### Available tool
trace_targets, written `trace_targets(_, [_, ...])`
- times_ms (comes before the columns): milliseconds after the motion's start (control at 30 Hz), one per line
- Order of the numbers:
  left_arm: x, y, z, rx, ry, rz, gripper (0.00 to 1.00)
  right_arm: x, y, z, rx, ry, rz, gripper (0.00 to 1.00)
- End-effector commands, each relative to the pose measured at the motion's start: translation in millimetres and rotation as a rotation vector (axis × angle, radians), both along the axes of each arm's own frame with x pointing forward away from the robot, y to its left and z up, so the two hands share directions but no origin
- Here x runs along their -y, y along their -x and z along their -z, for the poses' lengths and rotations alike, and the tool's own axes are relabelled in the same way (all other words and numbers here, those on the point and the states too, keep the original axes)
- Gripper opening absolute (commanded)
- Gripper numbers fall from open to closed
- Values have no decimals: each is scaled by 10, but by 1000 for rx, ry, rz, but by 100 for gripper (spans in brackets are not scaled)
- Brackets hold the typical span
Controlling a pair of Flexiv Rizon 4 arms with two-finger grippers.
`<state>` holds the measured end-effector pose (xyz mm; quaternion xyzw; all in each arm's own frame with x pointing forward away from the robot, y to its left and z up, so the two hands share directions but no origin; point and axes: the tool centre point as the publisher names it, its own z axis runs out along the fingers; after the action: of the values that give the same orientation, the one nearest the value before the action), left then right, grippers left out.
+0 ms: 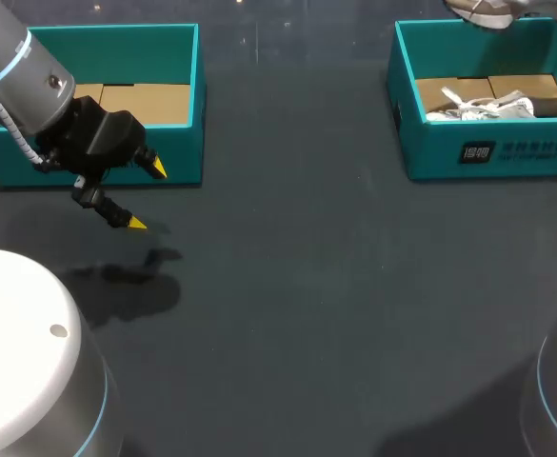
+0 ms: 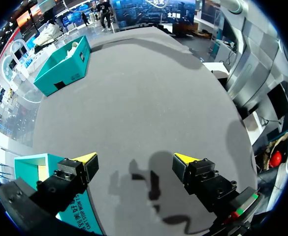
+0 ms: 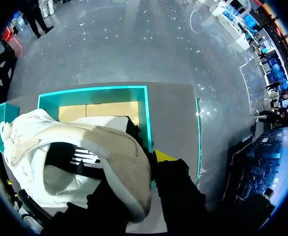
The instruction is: Take the shoe out of the shoebox, open the shoe tongue, remove and reinsert the insole, then place the shoe into the shoebox
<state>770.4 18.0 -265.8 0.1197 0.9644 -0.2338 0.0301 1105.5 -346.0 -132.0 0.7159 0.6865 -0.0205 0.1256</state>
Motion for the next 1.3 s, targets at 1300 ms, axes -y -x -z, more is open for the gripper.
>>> trace_targets(1300, [-5, 13, -2, 2, -3, -1, 100, 2, -149, 517, -10, 54, 103, 0])
